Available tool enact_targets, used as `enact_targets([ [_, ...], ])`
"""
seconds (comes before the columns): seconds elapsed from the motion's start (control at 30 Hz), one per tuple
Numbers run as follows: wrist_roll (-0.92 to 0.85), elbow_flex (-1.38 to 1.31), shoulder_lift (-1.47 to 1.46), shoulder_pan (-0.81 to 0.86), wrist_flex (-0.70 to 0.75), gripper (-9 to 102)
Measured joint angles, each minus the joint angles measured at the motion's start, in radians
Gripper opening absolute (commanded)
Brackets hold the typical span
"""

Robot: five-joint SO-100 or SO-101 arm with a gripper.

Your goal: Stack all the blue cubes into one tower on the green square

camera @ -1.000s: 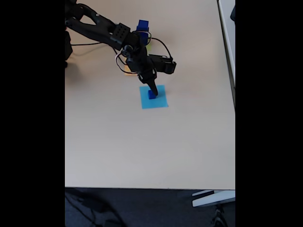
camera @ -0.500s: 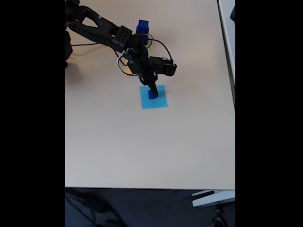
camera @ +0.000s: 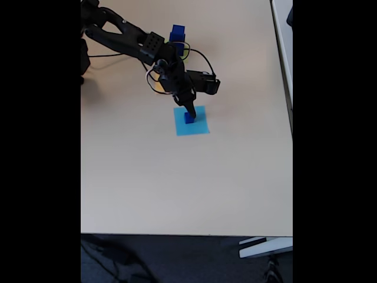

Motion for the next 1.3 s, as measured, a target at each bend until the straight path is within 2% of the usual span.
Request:
enact_targets([
  [1.3, 0.000, -0.072, -0.015, 0.028, 0.029, 16],
])
